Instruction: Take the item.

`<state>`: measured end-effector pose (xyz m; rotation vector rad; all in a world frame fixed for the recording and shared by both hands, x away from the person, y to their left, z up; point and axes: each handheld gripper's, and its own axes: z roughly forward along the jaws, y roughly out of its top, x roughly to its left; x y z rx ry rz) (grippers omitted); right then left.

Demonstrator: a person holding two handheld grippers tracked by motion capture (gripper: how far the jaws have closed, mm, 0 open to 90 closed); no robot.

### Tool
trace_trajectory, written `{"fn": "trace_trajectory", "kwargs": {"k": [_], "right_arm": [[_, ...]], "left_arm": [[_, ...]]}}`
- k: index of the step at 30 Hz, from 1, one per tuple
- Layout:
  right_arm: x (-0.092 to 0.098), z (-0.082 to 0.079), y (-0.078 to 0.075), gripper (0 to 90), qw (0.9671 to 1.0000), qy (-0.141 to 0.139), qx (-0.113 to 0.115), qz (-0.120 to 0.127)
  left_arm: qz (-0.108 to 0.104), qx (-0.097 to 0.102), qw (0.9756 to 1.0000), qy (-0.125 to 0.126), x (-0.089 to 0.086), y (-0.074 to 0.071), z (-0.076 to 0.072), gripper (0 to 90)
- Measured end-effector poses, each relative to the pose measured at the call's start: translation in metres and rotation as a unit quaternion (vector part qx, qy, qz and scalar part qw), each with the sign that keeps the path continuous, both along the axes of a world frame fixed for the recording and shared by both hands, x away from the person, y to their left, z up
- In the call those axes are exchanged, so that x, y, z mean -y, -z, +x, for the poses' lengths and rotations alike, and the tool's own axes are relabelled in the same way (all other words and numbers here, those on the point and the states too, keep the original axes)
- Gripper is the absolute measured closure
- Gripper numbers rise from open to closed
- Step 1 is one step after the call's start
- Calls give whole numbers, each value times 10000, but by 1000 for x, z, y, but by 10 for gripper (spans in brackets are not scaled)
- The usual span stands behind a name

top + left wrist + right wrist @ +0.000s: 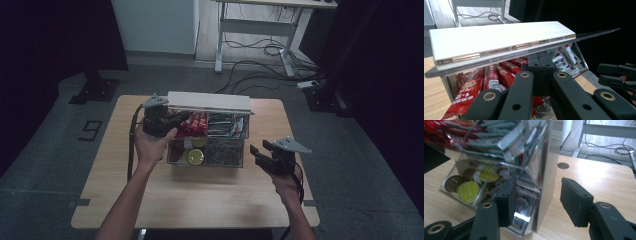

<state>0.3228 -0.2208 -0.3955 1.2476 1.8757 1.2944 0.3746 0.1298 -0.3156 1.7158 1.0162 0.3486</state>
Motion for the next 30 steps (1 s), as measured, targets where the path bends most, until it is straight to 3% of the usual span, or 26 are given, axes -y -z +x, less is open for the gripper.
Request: {"fn": "trace_trajectory", "kwargs": {"k": [14,30], "right_arm": [[-20,11,-21,478,9998,-151,129,-77],[-41,25,-25,494,9994,-271,136,-176]], "left_arm": [[14,-4,10000,-1,-1,-1,0,900],[-2,-10,10000,-1,1,0,0,899]]}}
